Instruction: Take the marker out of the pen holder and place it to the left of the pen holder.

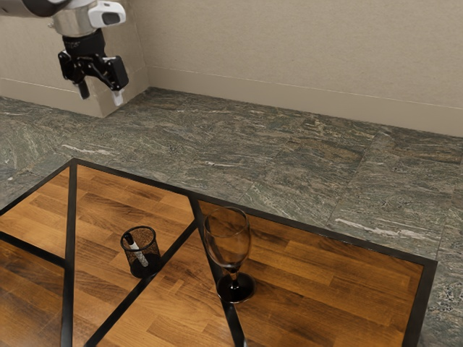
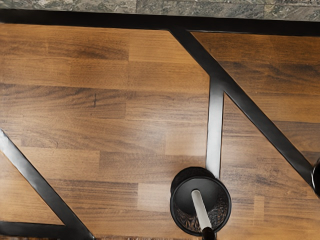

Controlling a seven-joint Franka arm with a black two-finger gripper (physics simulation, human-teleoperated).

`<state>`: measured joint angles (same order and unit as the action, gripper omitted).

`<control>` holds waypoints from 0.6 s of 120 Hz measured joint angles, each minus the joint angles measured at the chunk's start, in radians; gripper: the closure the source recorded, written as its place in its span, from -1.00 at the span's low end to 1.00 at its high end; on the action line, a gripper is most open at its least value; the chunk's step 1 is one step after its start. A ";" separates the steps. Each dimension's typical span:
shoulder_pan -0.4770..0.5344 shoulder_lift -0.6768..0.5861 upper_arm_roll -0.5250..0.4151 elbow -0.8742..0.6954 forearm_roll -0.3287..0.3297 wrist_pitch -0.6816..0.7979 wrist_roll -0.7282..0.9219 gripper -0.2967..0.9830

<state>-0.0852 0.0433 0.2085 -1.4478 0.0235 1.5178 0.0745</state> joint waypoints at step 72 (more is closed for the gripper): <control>0.065 0.501 -0.025 0.096 -0.136 0.260 0.044 -0.54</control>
<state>-0.0198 0.5438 0.1838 -1.3514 -0.1122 1.7775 0.1185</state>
